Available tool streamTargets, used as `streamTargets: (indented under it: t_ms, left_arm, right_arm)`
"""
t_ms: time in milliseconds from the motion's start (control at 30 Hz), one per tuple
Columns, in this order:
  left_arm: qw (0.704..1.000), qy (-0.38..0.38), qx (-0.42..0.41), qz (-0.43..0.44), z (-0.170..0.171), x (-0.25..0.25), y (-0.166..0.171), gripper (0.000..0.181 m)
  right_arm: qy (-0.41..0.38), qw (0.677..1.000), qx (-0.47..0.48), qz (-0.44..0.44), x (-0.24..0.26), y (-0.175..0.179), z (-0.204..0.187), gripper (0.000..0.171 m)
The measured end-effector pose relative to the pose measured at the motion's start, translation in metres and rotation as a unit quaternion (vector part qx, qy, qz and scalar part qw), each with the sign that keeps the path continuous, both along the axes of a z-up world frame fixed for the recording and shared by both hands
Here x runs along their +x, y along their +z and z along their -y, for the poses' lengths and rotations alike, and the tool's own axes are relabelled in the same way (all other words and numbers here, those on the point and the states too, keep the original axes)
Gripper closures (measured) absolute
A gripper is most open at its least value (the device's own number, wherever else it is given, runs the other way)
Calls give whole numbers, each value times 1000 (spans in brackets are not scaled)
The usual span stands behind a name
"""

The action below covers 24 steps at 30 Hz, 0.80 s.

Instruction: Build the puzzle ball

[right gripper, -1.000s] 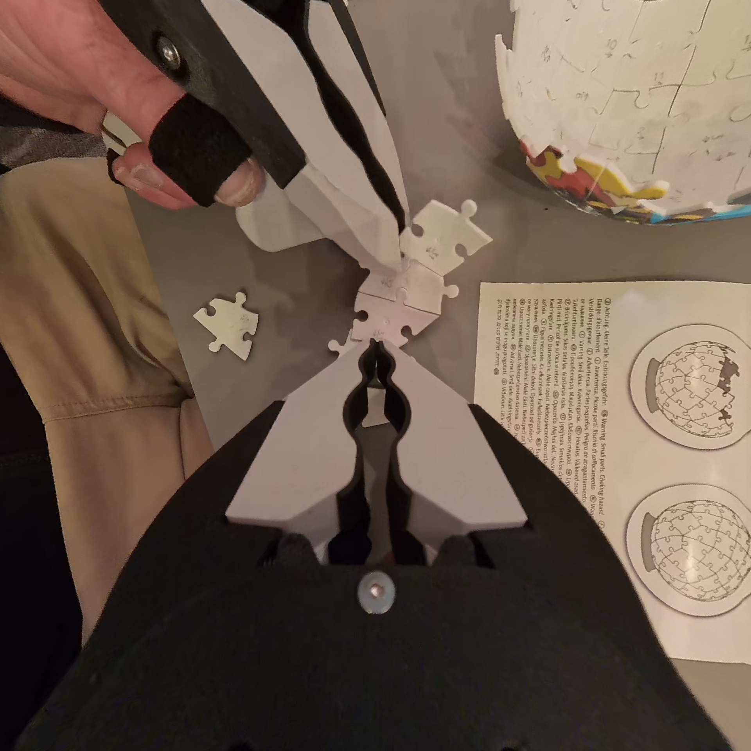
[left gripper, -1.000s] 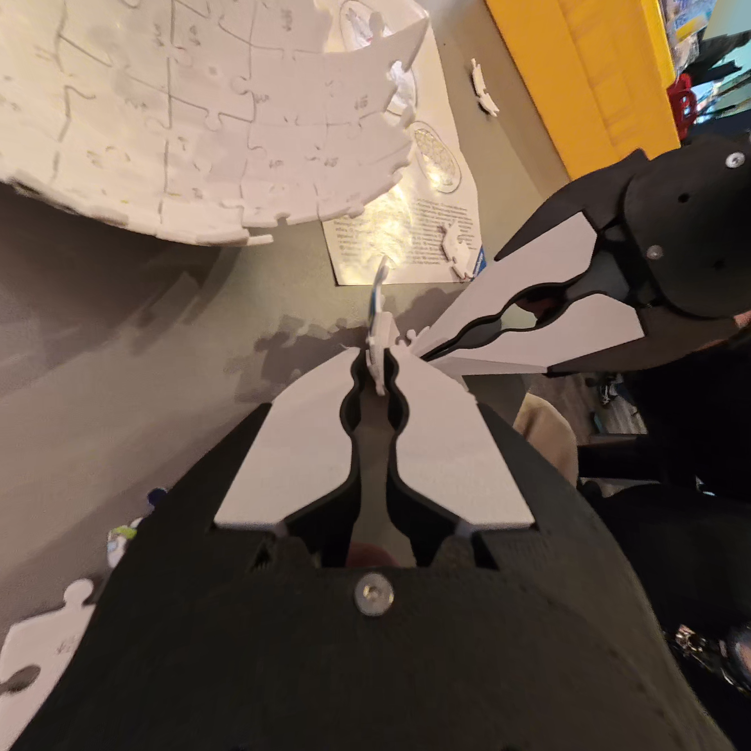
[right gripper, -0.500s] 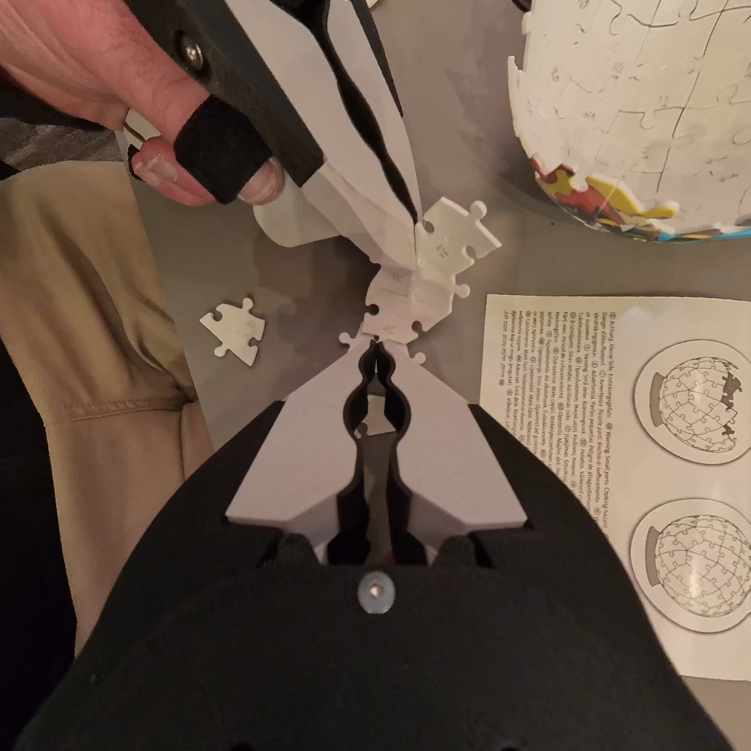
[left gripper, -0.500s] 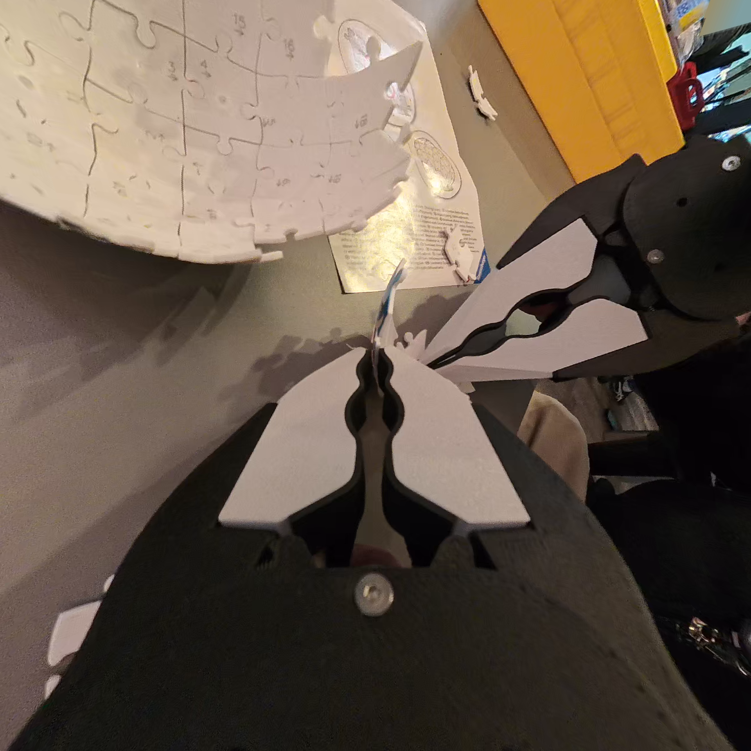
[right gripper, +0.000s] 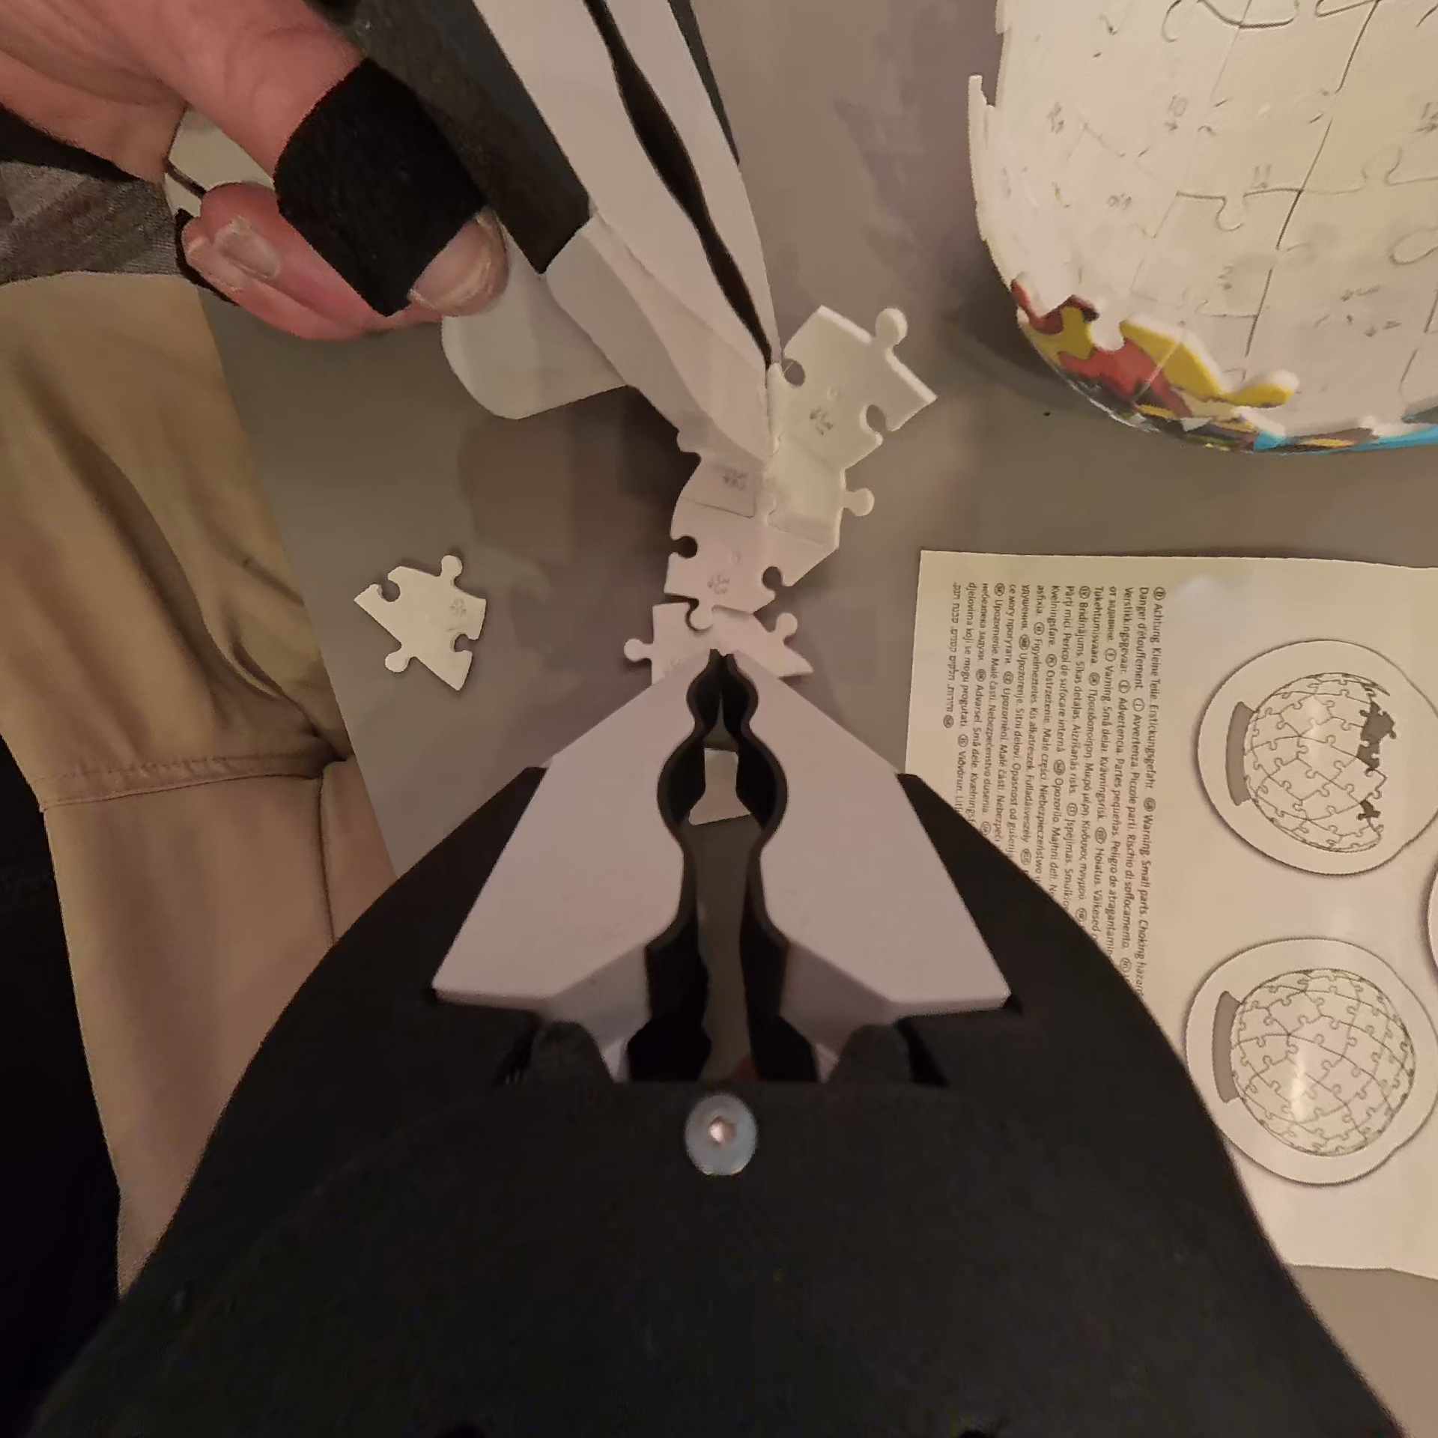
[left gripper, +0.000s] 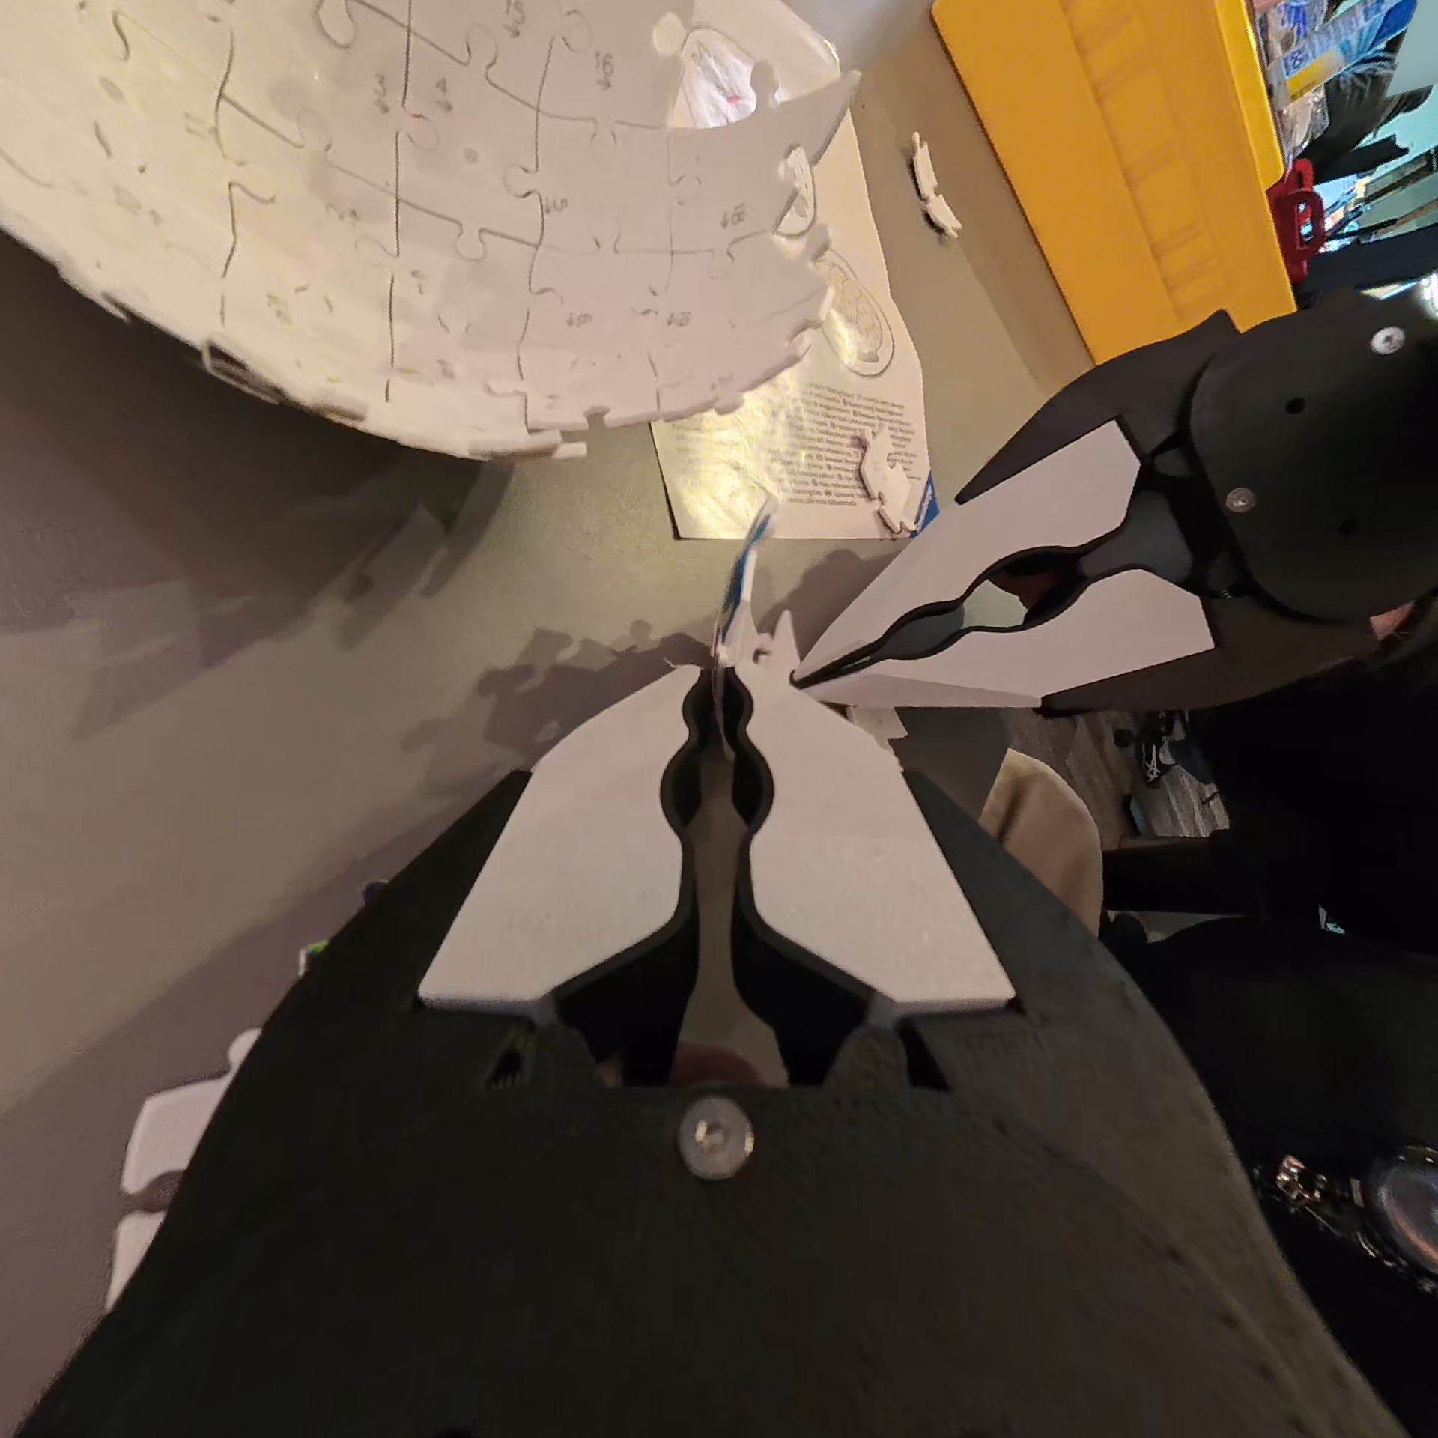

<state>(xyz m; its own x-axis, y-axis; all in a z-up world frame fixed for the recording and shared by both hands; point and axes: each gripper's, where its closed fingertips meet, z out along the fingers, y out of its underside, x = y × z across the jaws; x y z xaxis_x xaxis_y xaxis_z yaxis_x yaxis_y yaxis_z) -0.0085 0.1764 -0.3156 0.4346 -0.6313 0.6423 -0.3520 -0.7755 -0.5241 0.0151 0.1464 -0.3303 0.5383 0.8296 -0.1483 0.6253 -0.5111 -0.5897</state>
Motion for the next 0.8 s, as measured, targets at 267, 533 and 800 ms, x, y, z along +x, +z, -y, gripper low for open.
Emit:
streamTargets:
  t_ms: [267,533,800]
  left_arm:
    - [999,30,2,-10,2,-4,-2,179]
    - [997,72,6,-13,1,-8,0,179]
    - [991,131,8,-6,1,-10,-2,179]
  right_arm:
    - [11,1000,28,10,-7,5,-1,171]
    - [-26,999,23,21,-6,0,-7,171]
    - [-69,997,29,22,-6,0,-13,171]
